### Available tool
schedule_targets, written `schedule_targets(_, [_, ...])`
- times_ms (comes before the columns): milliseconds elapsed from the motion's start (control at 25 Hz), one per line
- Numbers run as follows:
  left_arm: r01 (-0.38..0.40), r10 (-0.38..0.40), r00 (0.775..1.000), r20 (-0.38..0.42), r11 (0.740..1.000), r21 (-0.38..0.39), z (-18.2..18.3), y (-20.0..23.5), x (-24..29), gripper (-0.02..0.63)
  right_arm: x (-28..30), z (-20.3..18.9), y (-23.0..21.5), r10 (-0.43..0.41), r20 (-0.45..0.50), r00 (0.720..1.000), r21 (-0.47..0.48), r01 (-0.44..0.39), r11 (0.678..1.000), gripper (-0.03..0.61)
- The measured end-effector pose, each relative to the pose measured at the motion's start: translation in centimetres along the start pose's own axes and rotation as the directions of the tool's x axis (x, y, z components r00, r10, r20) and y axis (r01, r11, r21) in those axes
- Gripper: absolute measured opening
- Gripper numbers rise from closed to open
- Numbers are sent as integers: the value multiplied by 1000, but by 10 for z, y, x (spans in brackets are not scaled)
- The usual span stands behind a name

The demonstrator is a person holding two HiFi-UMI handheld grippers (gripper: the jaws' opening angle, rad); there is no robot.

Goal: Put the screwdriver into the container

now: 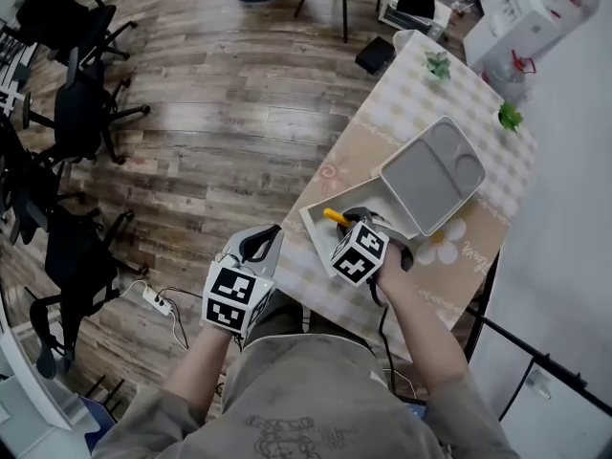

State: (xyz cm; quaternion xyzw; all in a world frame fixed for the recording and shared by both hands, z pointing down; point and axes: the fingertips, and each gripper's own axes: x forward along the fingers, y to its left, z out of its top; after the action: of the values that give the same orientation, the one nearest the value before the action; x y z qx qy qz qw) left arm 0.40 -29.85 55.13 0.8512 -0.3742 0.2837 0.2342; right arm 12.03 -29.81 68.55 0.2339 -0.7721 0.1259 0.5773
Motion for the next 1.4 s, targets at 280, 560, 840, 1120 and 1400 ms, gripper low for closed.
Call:
schedule_targets(280, [-5, 4, 999, -32, 1000, -19, -14, 11, 1, 0, 26, 1, 3, 37, -48, 998, -6, -37, 999, 106])
schedule_targets(560, [-4, 4, 1000, -27, 1000, -11, -13, 17, 1, 0, 30, 1, -2, 25, -39, 999, 34, -24, 999, 141])
schedule_targets(840, [-2, 1, 1000, 31, 999, 49, 15, 15, -7, 0, -29, 12, -18, -36, 124, 992, 177, 13, 984, 122])
schedule_targets(1120, [12, -26, 991, 130, 994, 106, 63, 3, -34, 0, -144, 36, -42, -213, 389, 896, 395, 47, 918, 59])
schedule_targets(1400, [32, -91, 959, 267, 976, 216, 125, -25, -73, 0, -270, 56, -41, -392, 613, 686, 516, 28, 856, 28])
